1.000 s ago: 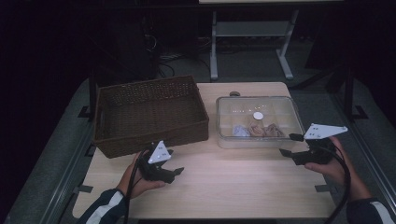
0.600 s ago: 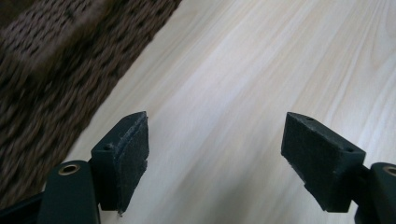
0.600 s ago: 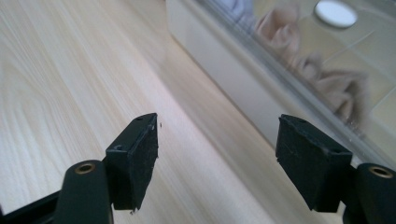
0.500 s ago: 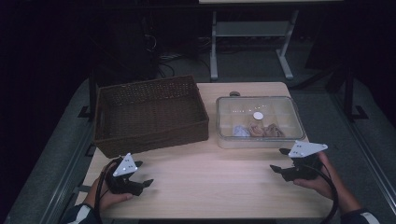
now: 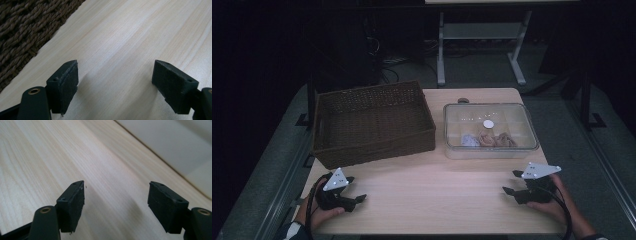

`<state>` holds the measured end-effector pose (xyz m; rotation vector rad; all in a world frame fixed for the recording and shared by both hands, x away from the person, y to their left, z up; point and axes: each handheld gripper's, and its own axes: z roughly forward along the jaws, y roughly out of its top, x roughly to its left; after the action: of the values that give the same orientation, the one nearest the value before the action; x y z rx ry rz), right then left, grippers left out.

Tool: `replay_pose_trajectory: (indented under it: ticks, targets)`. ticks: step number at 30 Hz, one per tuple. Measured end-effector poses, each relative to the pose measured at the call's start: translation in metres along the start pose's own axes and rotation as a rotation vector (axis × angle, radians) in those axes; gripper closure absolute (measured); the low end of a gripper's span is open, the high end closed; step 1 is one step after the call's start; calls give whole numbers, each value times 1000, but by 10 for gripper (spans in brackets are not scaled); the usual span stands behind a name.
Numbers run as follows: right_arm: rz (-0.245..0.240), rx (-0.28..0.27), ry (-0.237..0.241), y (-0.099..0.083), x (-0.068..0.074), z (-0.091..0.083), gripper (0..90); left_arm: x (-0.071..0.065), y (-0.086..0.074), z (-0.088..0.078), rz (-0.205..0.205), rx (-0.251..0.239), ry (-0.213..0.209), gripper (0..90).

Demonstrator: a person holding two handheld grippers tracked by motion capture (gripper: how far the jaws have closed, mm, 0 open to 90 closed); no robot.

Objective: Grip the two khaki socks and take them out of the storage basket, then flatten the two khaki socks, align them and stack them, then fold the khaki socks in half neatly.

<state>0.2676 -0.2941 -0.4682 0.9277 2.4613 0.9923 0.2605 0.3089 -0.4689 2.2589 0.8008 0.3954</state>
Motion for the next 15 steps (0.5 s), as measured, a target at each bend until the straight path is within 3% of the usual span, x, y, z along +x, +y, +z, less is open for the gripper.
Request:
replay_pose_trajectory:
  ticks: [4,7,15]
  targets:
    - [28,0,-3,-8,-2,2,282,2,-2,5,-32,-30,-37,180]
    - [69,-18,16,-12,-6,2,281,2,-2,6,-36,-31,-31,160]
    - [99,-38,7,-15,-7,3,262,1,-2,6,-40,-32,-28,160]
